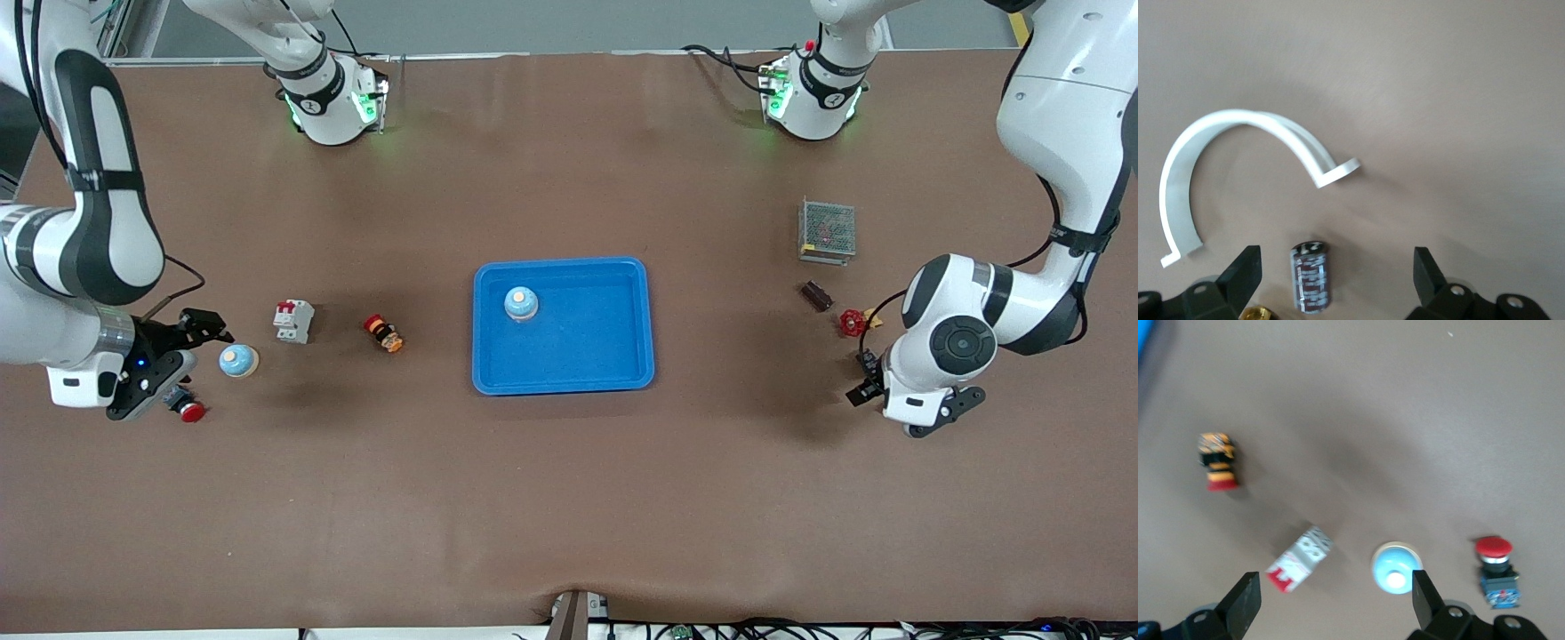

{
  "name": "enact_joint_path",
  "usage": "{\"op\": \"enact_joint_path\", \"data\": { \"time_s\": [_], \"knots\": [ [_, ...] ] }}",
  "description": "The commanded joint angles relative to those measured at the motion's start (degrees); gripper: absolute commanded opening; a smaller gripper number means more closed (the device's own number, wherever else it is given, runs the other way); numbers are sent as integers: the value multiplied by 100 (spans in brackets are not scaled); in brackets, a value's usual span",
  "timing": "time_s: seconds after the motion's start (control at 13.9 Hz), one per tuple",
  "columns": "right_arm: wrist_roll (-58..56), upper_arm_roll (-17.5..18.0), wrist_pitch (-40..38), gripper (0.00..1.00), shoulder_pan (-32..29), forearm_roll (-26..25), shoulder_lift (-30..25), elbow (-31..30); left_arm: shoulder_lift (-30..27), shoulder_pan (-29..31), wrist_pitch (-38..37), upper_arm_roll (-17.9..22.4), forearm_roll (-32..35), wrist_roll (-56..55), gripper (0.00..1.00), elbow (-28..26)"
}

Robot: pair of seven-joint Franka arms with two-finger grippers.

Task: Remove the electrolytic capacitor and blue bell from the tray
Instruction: 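Reach the right gripper to the second bell while the left gripper retracts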

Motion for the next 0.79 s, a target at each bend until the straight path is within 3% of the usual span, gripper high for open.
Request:
{"op": "enact_joint_path", "data": {
  "time_s": [0.0,0.36,0.72],
  "knots": [
    [1221,3,-432,100,432,-141,-465,-49,-142,2,-170,-169,56,562,100,366],
    [3499,21,-1057,100,1364,-142,-844,82,-493,63,-548,-460,3,1363,100,808],
    [5274,21,-1023,100,2119,-54,-923,82,-994,55,-1240,-592,-426,1828,100,1158]
  ]
}}
